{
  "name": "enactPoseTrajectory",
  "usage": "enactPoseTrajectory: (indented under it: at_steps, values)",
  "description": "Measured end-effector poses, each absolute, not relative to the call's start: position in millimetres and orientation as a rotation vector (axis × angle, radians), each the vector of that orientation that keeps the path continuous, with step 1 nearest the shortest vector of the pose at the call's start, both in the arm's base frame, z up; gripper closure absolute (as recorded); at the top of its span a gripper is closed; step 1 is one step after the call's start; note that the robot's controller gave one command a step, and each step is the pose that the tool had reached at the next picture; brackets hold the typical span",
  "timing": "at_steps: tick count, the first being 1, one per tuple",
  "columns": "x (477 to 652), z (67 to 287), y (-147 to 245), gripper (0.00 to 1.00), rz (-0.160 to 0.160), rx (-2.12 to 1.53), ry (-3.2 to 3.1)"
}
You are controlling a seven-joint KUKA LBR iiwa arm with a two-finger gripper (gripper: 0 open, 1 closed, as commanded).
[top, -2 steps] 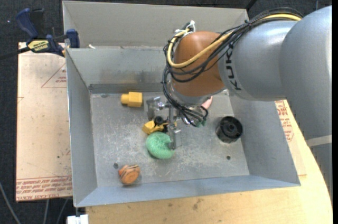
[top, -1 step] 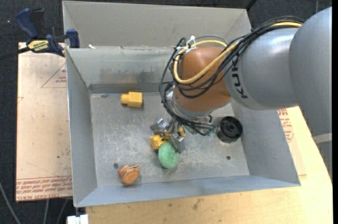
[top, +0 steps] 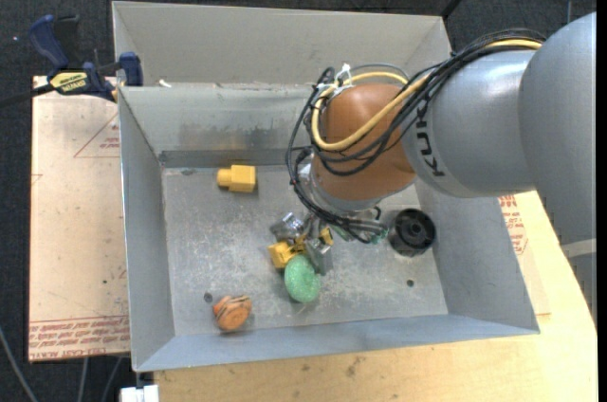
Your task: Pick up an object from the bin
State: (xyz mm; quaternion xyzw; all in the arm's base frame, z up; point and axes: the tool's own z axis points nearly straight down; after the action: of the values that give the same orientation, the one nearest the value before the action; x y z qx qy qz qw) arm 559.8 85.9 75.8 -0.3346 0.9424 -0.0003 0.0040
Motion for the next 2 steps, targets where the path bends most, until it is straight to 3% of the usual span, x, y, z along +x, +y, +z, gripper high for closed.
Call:
enactPoseTrajectory:
  at_steps: [1,2]
  values:
    - [562.6,74.9,92.4,1.00,-0.006,-1.067,2.953]
    - [548.8,75.5,107.7,1.00,-0.007,-1.084,2.937]
